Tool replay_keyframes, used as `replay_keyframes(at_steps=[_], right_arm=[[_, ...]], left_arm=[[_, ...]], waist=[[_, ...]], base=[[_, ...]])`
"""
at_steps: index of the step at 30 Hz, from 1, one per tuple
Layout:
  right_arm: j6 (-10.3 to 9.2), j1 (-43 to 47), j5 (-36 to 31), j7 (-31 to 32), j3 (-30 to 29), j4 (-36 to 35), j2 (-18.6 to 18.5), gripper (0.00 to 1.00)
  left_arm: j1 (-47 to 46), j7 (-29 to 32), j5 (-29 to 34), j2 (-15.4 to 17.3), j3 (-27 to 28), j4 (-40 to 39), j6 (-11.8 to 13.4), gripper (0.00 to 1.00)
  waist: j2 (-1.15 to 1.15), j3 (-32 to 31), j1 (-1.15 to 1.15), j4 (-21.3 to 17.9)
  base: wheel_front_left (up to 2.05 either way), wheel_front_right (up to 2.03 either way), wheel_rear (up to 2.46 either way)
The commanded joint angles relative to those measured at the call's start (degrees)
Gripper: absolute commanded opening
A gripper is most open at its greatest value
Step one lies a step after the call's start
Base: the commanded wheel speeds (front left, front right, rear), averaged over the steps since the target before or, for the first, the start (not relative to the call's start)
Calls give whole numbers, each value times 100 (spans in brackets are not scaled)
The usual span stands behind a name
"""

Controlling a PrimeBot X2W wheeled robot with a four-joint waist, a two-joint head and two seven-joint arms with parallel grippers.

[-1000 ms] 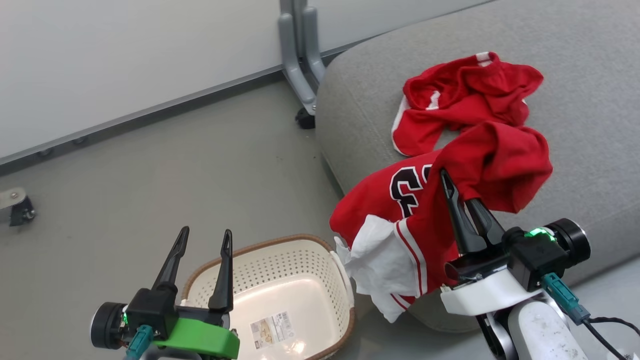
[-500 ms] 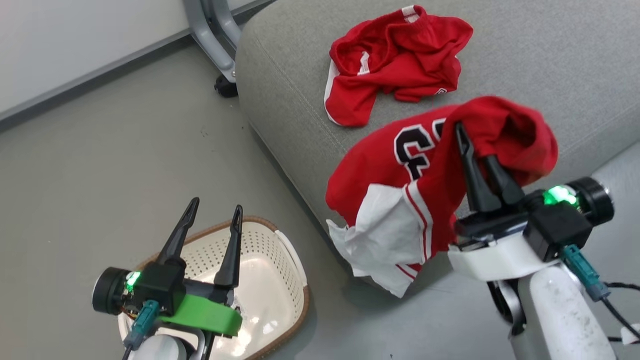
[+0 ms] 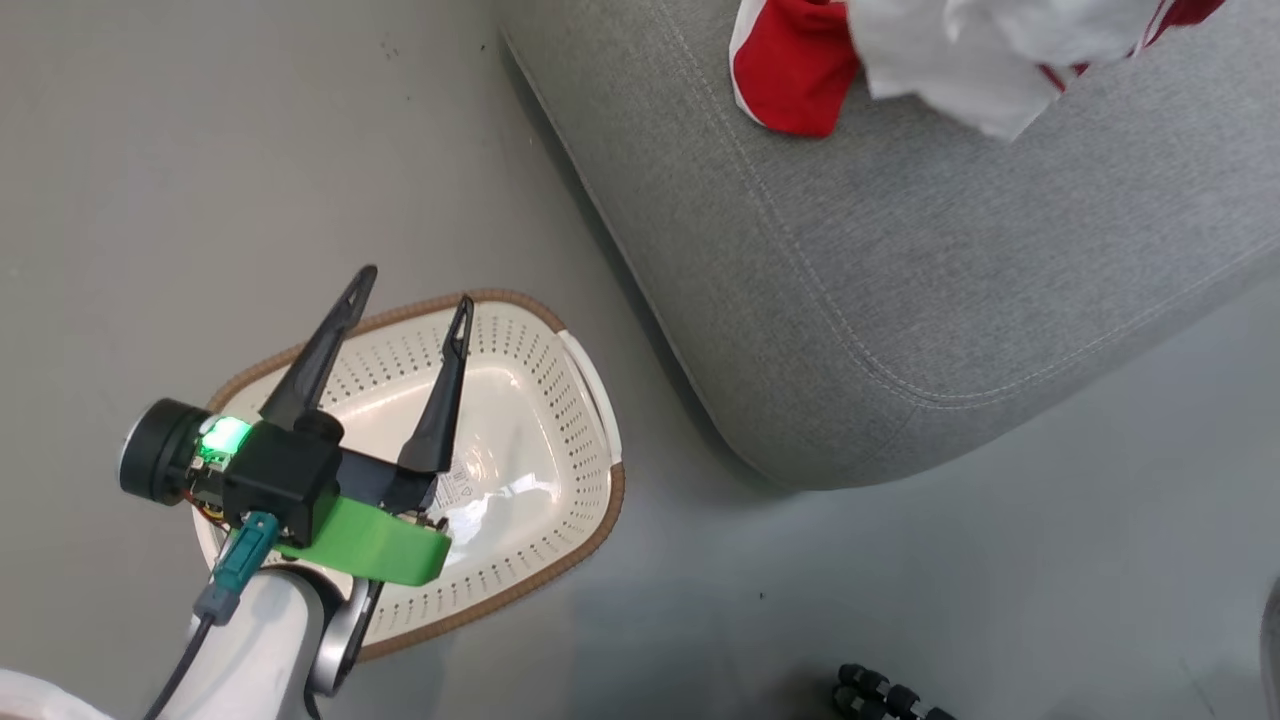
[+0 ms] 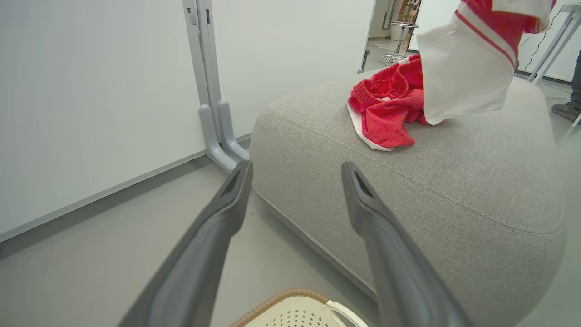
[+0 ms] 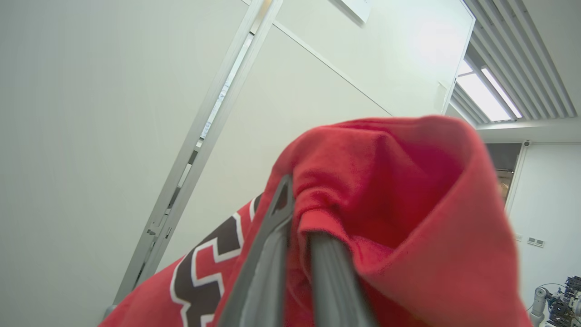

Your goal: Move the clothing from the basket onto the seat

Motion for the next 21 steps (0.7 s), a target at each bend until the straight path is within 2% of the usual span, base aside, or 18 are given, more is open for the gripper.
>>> replay_keyframes(at_steps=[1, 4, 8, 16, 17, 18, 21], right_arm=[[-10, -235, 100, -16, -125, 123, -86, 0], [-10, -601, 266, -16, -434, 600, -269, 0], [-10, -830, 310, -17, -570, 1434, -424, 0], [-10, -627, 330, -17, -555, 2974, -94, 0], [-10, -608, 286, -17, -554, 3075, -69, 38], [-10, -568, 207, -17, -578, 3163, -44, 100], [-10, -296, 52, -17, -665, 3097, 101, 100]], left_arm=[[-180, 39, 87, 94, 14, -60, -24, 100], [-345, 137, 116, 168, 17, -201, -58, 100], [-515, 226, 146, 263, -4, -340, -117, 100], [-552, 206, 169, 254, -92, -337, -113, 100], [-541, 205, 163, 231, -121, -319, -117, 100], [-532, 191, 146, 202, -162, -287, -131, 100], [-496, 115, 88, 114, -221, -178, -128, 100]], waist=[[0, 791, -1, 412], [0, 1144, -1, 483], [0, 1504, -1, 559], [0, 1619, -1, 592], [0, 1585, -1, 604], [0, 1531, -1, 626], [0, 1328, -1, 686]], base=[[0, 0, 0], [0, 0, 0], [0, 0, 0], [0, 0, 0], [0, 0, 0], [0, 0, 0], [0, 0, 0]])
